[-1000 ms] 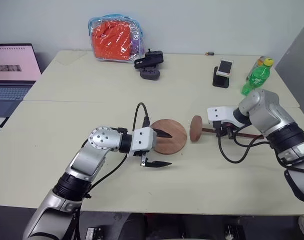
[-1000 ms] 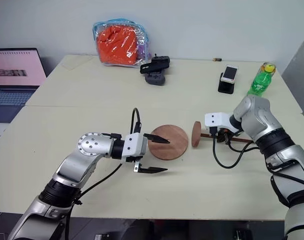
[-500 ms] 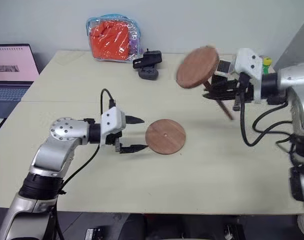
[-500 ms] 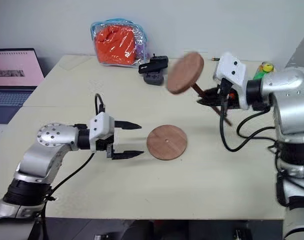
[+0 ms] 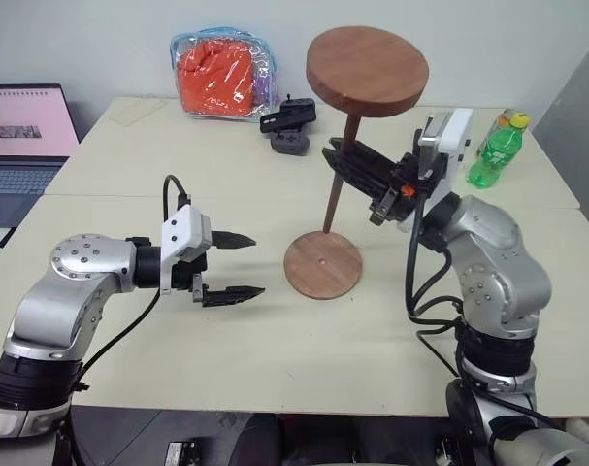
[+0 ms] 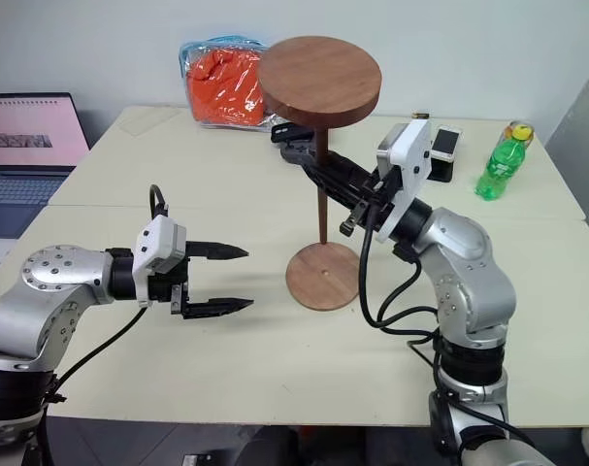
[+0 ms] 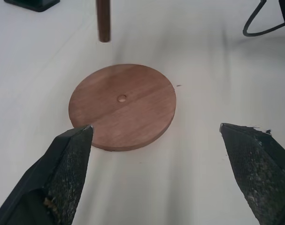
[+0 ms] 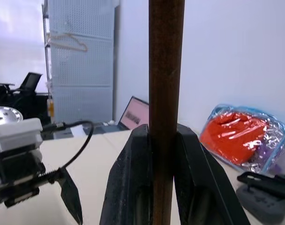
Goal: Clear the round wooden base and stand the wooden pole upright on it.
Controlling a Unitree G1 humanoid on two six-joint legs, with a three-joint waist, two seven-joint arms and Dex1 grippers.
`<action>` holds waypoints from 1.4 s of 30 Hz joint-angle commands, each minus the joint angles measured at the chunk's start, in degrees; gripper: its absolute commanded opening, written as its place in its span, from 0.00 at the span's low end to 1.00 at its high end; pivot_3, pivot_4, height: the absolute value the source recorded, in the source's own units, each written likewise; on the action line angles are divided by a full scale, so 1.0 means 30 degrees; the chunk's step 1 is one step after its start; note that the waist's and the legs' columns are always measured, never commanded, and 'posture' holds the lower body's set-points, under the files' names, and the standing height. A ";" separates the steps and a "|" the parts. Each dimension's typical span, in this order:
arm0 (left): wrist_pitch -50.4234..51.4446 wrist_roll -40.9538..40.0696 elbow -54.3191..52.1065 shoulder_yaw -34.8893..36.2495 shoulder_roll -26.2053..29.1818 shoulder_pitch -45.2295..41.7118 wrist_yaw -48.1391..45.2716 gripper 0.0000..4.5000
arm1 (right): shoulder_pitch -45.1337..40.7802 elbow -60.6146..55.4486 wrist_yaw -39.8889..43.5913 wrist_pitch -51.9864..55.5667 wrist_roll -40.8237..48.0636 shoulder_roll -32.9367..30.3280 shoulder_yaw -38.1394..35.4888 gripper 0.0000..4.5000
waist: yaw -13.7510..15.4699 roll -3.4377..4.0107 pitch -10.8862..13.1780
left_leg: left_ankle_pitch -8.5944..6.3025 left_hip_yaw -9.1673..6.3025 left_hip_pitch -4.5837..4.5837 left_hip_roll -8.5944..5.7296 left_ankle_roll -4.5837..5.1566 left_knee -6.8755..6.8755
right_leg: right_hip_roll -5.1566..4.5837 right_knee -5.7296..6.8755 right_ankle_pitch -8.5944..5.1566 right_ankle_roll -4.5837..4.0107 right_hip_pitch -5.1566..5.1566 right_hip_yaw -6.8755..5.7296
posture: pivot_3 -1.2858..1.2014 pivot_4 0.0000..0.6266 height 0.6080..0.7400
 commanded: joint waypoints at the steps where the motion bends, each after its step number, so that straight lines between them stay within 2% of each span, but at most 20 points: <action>1: 0.0127 -0.0163 -0.1116 0.0549 0.0545 0.0107 0.0221 1.00 | 0.0974 0.0018 -0.0252 -0.1099 0.0211 -0.0142 0.1097 0.05 | -0.0018 0.0001 0.0001 | 0.0000 -0.0001 0.0000 0.0003 0.0001 0.0000 | 0.0000 0.0000 0.0000 0.0000 0.0000 0.0000 | 0.52 0.24 1.00; 12: 0.0335 -0.1456 -0.1435 0.1523 0.0230 0.0571 0.0448 1.00 | 0.1174 0.1885 -0.1072 -0.2940 0.0068 -0.0298 0.2514 0.05 | -0.0111 0.0003 0.0002 | -0.0002 0.0007 0.0007 0.0008 0.0003 -0.0006 | 0.0005 0.0001 0.0000 0.0000 -0.0004 0.0012 | 0.52 0.24 1.00; 19: -0.0755 -0.0413 -0.1127 0.1367 0.0896 0.1544 0.0016 1.00 | 0.1131 0.3177 -0.0839 -0.4580 -0.0390 -0.0664 0.3273 0.05 | -0.0137 0.0004 0.0003 | -0.0003 0.0012 0.0008 0.0008 0.0004 -0.0008 | 0.0005 -0.0003 0.0000 0.0000 -0.0004 0.0014 | 0.52 0.24 1.00; 42: -0.1443 -0.0187 -0.0780 0.0963 0.0867 0.1457 -0.0306 1.00 | 0.1491 0.4468 -0.0694 -0.5163 -0.0283 -0.1416 0.3499 0.05 | -0.0110 0.0004 0.0003 | -0.0004 0.0007 0.0008 0.0008 0.0006 -0.0011 | 0.0004 -0.0007 0.0000 -0.0001 -0.0001 0.0010 | 0.52 0.24 1.00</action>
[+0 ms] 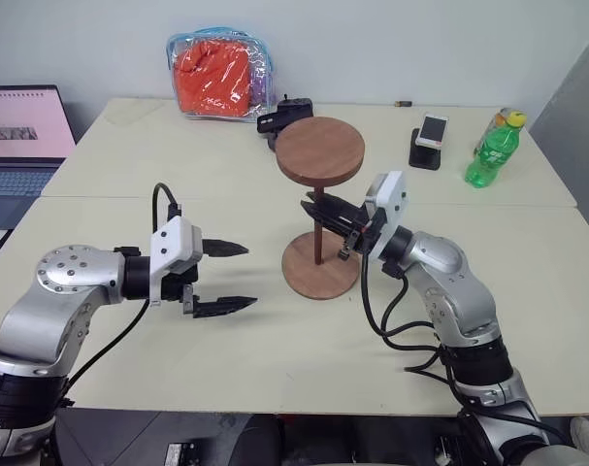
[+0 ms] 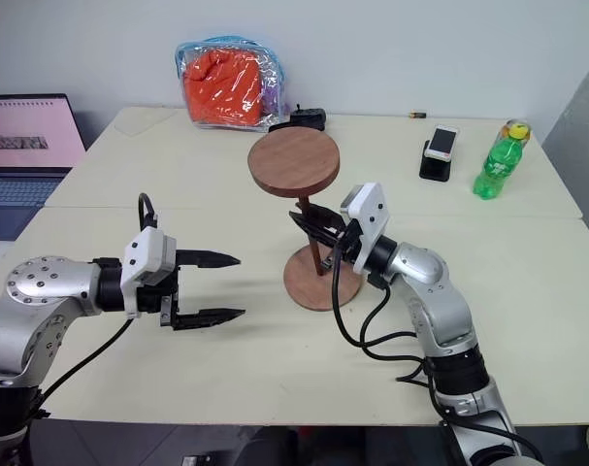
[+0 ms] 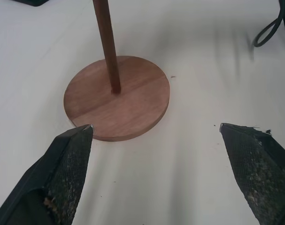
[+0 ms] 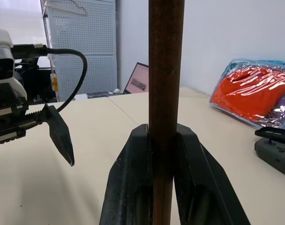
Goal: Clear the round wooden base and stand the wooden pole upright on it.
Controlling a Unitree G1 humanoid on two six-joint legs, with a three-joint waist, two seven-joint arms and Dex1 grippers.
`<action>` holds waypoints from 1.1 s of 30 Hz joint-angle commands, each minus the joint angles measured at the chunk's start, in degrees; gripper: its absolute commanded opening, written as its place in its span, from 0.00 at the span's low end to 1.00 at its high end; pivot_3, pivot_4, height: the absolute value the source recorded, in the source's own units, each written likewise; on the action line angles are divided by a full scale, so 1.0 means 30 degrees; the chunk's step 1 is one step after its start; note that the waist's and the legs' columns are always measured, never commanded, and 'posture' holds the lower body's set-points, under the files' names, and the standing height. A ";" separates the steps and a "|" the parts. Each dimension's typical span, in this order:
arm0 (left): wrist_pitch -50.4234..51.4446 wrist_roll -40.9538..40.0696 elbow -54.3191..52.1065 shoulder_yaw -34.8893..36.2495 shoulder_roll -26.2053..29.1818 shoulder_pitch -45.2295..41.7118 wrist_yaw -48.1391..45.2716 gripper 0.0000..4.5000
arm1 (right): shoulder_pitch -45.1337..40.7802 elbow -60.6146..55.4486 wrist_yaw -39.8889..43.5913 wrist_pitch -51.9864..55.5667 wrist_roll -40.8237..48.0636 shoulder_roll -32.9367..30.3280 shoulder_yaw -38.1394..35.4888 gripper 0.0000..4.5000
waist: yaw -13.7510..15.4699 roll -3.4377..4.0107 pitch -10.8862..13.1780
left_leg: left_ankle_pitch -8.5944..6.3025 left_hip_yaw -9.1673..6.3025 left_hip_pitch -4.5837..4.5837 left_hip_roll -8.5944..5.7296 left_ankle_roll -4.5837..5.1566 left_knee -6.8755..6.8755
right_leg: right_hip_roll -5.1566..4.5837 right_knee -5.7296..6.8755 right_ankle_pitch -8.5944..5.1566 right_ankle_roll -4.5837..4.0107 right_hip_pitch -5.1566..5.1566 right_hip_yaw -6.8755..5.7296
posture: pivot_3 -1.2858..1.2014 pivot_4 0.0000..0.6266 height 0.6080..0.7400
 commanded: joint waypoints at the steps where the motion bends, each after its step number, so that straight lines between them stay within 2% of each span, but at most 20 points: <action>1: -0.0571 0.0097 0.0021 0.0180 0.0195 -0.0255 -0.0225 1.00 | -0.0257 -0.0034 0.0017 -0.0383 0.0201 -0.0095 -0.0205 0.05 | 0.0000 0.0000 0.0000 | 0.0000 -0.0001 0.0000 0.0001 0.0000 0.0000 | 0.0001 0.0000 0.0000 0.0000 0.0000 -0.0002 | 0.52 0.24 1.00; 23: -0.1440 0.0370 0.0457 0.0295 0.0164 0.0081 -0.0408 1.00 | -0.0275 0.0622 0.0388 -0.0360 0.0073 -0.0789 -0.0001 0.05 | 0.0013 0.0000 -0.0001 | -0.0001 -0.0003 0.0003 0.0001 0.0002 0.0000 | 0.0000 -0.0001 0.0000 0.0000 0.0006 -0.0002 | 0.52 0.24 1.00; 33: -0.1739 0.0488 0.0697 0.0159 0.0150 -0.0015 -0.0413 1.00 | -0.0574 0.1058 -0.0024 0.0736 -0.0422 -0.0773 0.0522 0.05 | 0.0023 -0.0001 -0.0001 | -0.0001 -0.0001 0.0006 0.0001 0.0002 0.0000 | -0.0001 -0.0002 0.0000 0.0000 0.0009 -0.0001 | 0.52 0.24 1.00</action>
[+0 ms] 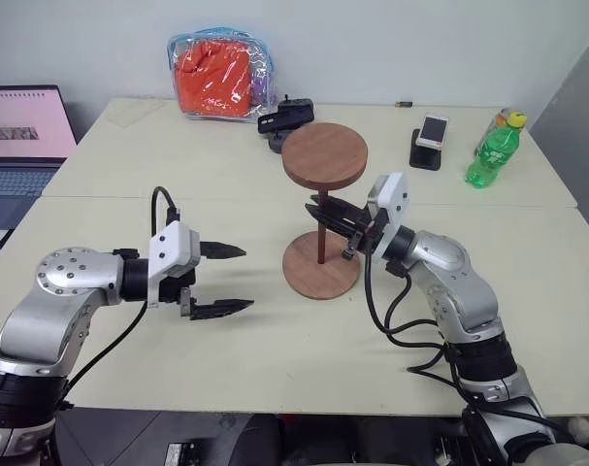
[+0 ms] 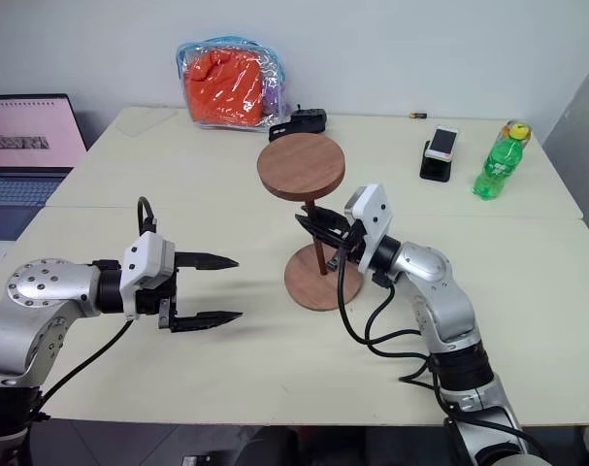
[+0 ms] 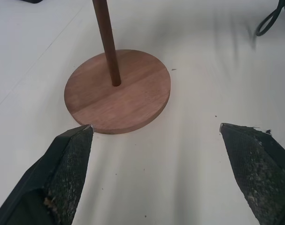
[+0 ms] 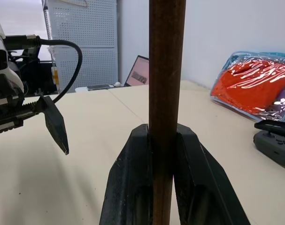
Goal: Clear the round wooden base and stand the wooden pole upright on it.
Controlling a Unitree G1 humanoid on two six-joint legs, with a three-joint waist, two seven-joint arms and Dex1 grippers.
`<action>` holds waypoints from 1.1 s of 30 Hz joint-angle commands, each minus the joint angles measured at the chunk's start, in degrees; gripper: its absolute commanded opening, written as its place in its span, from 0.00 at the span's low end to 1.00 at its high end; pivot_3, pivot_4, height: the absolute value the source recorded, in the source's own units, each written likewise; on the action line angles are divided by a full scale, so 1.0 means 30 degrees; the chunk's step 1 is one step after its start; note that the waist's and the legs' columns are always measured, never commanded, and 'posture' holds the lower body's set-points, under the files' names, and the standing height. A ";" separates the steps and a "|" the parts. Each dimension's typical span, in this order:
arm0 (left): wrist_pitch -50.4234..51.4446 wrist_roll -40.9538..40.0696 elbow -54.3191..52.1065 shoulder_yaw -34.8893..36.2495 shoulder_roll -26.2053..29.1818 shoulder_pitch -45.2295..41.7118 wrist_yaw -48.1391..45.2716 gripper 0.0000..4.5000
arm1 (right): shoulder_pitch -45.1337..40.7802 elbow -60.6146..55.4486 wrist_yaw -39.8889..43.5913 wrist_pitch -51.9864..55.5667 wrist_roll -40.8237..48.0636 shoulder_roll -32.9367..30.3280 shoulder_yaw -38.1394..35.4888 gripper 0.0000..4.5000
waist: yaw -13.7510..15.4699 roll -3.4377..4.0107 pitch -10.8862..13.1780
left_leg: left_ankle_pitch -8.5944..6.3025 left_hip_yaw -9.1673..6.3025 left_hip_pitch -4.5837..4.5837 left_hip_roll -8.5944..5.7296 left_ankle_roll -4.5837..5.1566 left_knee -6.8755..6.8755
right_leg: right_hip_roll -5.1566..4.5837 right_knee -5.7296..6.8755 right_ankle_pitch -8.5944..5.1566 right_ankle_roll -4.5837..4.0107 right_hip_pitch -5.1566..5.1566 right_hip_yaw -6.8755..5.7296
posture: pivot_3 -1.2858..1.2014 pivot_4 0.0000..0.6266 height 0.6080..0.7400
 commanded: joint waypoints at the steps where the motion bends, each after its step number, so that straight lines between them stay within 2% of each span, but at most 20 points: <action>1: -0.0364 0.0048 -0.0160 0.0256 0.0149 -0.0203 -0.0049 1.00 | -0.0295 0.0643 -0.0521 0.0824 -0.0580 -0.0099 0.0427 0.05 | -0.0001 0.0000 0.0000 | 0.0000 -0.0001 0.0002 0.0000 0.0000 0.0000 | 0.0000 0.0001 0.0000 0.0000 0.0000 0.0000 | 0.52 0.24 1.00; 18: -0.0364 0.0002 -0.0185 0.0265 0.0114 -0.0163 0.0082 1.00 | 0.1206 0.1722 -0.0672 0.0790 -0.0950 -0.0935 0.0655 0.05 | 0.0112 0.0002 -0.0098 | -0.0001 -0.0004 0.0079 -0.0005 0.0003 0.0000 | 0.0001 -0.0005 0.0000 0.0001 0.0081 -0.0003 | 0.52 0.24 1.00; 33: -0.0402 0.0134 -0.0357 0.0147 0.0060 -0.0084 0.0228 1.00 | 0.0990 0.1761 -0.1198 0.2059 -0.1649 -0.1683 0.1662 0.05 | 0.0121 0.0004 -0.0179 | -0.0004 -0.0018 0.0151 -0.0009 0.0007 -0.0003 | 0.0006 -0.0023 -0.0001 0.0001 0.0171 -0.0013 | 0.52 0.24 1.00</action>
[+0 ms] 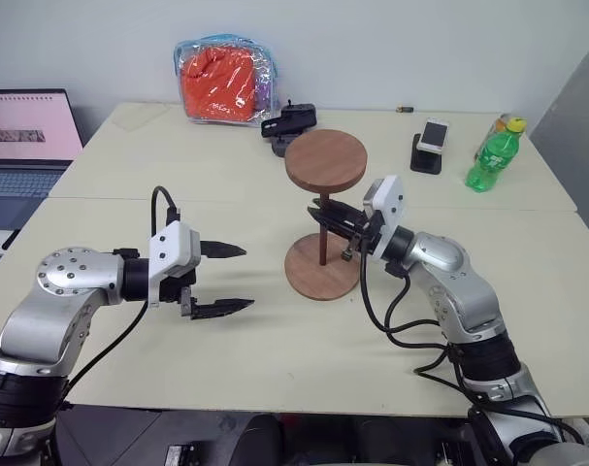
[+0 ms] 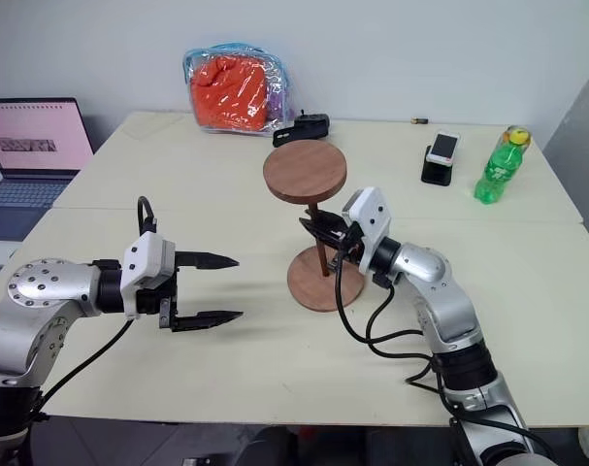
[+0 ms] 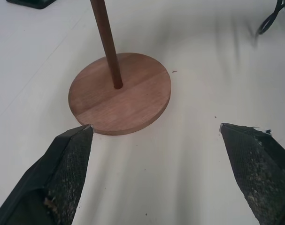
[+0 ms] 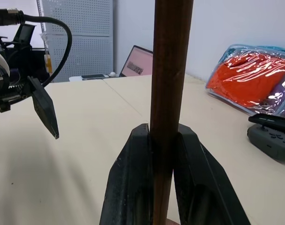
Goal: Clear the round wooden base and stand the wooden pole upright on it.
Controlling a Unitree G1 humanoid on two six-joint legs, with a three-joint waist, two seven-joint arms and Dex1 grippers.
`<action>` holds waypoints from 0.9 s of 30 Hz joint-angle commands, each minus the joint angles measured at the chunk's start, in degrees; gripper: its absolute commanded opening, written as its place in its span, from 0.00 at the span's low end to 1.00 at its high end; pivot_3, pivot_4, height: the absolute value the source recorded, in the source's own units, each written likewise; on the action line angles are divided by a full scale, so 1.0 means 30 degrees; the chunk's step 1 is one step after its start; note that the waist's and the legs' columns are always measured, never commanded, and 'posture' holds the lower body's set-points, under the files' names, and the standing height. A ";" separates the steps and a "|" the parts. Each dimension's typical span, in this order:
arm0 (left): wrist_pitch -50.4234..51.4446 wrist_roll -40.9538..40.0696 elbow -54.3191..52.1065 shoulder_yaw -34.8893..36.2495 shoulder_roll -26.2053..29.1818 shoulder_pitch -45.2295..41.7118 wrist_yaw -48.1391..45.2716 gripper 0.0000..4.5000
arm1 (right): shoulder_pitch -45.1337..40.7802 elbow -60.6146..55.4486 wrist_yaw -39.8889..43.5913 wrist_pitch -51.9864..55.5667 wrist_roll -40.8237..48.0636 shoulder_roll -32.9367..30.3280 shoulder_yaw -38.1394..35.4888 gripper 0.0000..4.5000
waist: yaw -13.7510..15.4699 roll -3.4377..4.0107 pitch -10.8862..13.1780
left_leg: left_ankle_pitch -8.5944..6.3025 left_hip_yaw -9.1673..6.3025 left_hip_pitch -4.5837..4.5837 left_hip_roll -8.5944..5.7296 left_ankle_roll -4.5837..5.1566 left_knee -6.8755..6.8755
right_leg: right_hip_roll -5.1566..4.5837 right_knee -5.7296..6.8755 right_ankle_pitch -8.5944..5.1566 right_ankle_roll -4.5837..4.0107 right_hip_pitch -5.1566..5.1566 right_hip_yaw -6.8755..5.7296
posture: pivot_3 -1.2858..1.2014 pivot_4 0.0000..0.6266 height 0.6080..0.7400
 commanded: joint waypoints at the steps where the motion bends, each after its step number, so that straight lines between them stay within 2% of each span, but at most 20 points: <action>1: -0.0258 0.0132 -0.0330 0.0151 0.0064 -0.0112 0.0132 1.00 | 0.0655 0.1389 -0.0251 0.2129 -0.1367 -0.0950 0.0935 0.05 | 0.0000 0.0000 0.0000 | -0.0001 0.0004 0.0031 -0.0001 0.0001 -0.0005 | 0.0000 -0.0004 -0.0001 0.0000 0.0028 0.0003 | 0.52 0.24 1.00; 6: -0.0334 0.0274 -0.0228 0.0105 0.0029 -0.0164 0.0175 1.00 | 0.0521 0.1231 -0.0178 0.2770 -0.1423 -0.1501 0.1405 0.05 | 0.0016 0.0009 -0.0012 | -0.0004 0.0010 0.0221 -0.0005 0.0006 -0.0054 | 0.0003 -0.0052 -0.0013 -0.0002 0.0211 0.0009 | 0.52 0.24 1.00; 20: -0.0316 0.0393 -0.0283 0.0079 -0.0084 -0.0227 0.0240 1.00 | 0.0136 0.0767 -0.0799 0.4074 -0.0418 -0.1074 0.0773 0.05 | 0.0020 0.0034 -0.0102 | -0.0004 0.0010 0.0222 -0.0003 0.0007 -0.0058 | 0.0017 -0.0055 -0.0014 -0.0001 0.0211 0.0017 | 0.52 0.24 1.00; 22: -0.0346 0.0406 -0.0279 0.0070 -0.0082 -0.0234 0.0239 1.00 | 0.0095 0.0565 -0.0854 0.4091 -0.0236 -0.0989 0.0509 0.21 | 0.0020 0.0035 -0.0101 | -0.0005 0.0010 0.0222 -0.0004 0.0007 -0.0062 | 0.0014 -0.0057 -0.0014 -0.0001 0.0211 0.0017 | 0.52 0.24 1.00; 23: -0.0360 0.0423 -0.0256 0.0045 -0.0092 -0.0266 0.0240 1.00 | 0.0053 0.0485 -0.0856 0.4058 -0.0167 -0.0942 0.0382 0.23 | 0.0024 0.0019 -0.0107 | -0.0005 0.0009 0.0222 -0.0003 0.0007 -0.0062 | 0.0014 -0.0058 -0.0015 -0.0002 0.0210 0.0016 | 0.52 0.24 1.00; 25: -0.0370 0.0442 -0.0233 0.0015 -0.0100 -0.0296 0.0236 1.00 | -0.0009 0.0203 -0.0840 0.4333 0.0129 -0.0831 0.0119 0.34 | 0.0041 0.0052 -0.0027 | -0.0005 -0.0002 0.0200 0.0000 0.0007 -0.0073 | 0.0014 -0.0081 -0.0015 -0.0002 0.0200 0.0005 | 0.52 0.24 1.00; 27: -0.0396 0.0474 -0.0229 -0.0003 -0.0093 -0.0298 0.0218 1.00 | 0.0004 -0.0124 -0.0770 0.4620 0.0284 -0.0791 -0.0038 0.45 | -0.0028 0.0108 0.0007 | -0.0003 0.0033 0.0035 -0.0018 0.0005 -0.0053 | 0.0020 -0.0039 -0.0013 -0.0002 0.0015 0.0042 | 0.52 0.24 1.00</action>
